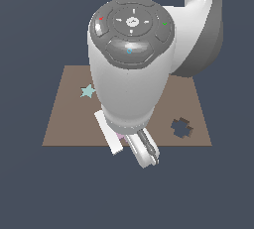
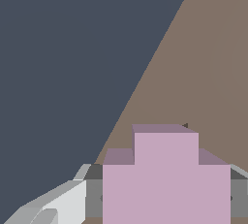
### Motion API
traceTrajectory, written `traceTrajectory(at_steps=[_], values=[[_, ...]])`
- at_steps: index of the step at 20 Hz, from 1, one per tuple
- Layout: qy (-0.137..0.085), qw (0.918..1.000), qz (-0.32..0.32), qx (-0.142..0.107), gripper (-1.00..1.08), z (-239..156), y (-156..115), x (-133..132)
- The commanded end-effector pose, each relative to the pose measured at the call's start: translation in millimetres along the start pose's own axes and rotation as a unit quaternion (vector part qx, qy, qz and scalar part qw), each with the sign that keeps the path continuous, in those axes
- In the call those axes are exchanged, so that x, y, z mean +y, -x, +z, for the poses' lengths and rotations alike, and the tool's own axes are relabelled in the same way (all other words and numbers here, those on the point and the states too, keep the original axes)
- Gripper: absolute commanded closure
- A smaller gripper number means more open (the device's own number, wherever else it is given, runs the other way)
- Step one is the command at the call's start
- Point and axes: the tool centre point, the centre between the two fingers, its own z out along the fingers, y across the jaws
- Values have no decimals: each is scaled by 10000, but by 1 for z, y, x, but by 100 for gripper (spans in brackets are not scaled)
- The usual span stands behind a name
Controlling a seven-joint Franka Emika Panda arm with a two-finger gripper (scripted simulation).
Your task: Insert a designated object into the corresponding slot on a board.
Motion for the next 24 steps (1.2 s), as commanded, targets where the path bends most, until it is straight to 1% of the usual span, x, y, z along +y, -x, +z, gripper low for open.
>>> traceTrajectory(at_steps=[1, 6, 11, 15, 24], values=[[17, 9991, 426, -20, 108, 1, 11, -6], [56, 9922, 1247, -55, 108, 4, 34, -18], [96, 9786, 2053, -81, 108, 5, 57, -29], [127, 9632, 2683, -95, 108, 6, 77, -38], [183, 9211, 3888, -112, 108, 7, 117, -54]])
